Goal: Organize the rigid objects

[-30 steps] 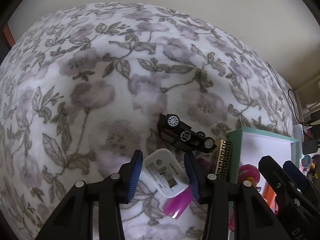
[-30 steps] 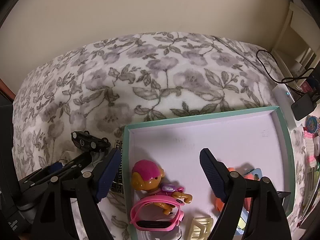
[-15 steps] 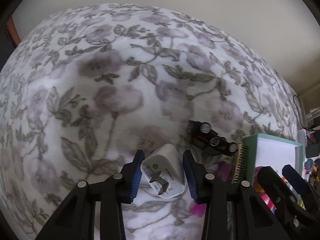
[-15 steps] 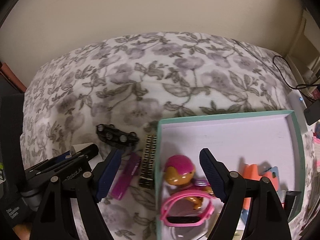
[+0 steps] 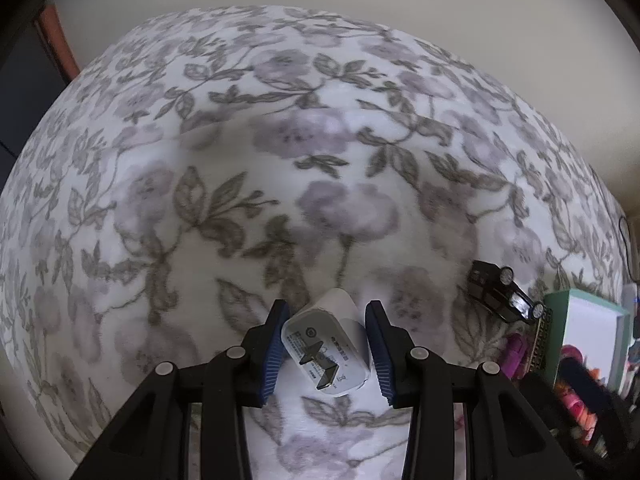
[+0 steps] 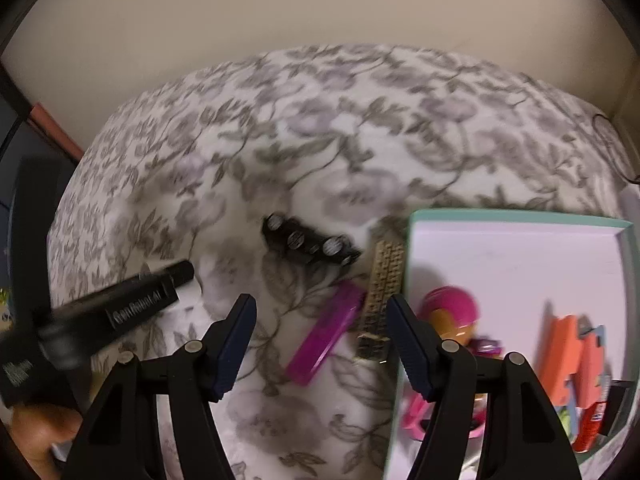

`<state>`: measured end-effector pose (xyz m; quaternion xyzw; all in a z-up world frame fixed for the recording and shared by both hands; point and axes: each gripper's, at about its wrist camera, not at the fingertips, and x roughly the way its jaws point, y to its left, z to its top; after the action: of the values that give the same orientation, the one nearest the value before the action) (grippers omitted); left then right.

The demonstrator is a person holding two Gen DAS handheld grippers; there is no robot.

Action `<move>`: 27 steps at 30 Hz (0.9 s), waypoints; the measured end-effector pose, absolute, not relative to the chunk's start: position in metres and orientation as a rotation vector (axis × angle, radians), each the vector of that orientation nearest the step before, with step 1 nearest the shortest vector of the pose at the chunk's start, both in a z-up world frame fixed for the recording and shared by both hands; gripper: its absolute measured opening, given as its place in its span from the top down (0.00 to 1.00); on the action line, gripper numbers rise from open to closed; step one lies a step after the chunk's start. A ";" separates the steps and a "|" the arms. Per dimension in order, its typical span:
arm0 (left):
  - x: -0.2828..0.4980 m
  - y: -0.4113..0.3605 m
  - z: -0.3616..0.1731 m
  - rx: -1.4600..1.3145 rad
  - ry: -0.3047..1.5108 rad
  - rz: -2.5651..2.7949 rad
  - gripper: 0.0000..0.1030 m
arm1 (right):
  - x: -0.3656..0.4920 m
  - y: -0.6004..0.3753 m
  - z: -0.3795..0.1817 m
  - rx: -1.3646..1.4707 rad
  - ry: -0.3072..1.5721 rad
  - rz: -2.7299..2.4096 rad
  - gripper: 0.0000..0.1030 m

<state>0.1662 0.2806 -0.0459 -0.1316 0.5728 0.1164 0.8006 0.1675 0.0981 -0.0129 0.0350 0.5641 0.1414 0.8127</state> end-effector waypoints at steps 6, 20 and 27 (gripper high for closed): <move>0.165 0.288 -0.046 -0.291 1.226 0.261 0.59 | 0.166 0.112 -0.036 0.085 1.279 0.339 0.43; 0.164 0.287 -0.047 -0.286 1.227 0.260 0.60 | 0.165 0.119 -0.050 0.021 1.276 0.296 0.75; 0.166 0.283 -0.047 -0.255 1.226 0.259 0.60 | 0.161 0.132 -0.051 -0.049 1.264 0.326 0.79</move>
<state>0.1657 0.2826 -0.0467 -0.1189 0.5722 0.1209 0.8024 0.1609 0.1315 -0.0505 -0.0226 0.5881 0.1515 0.7942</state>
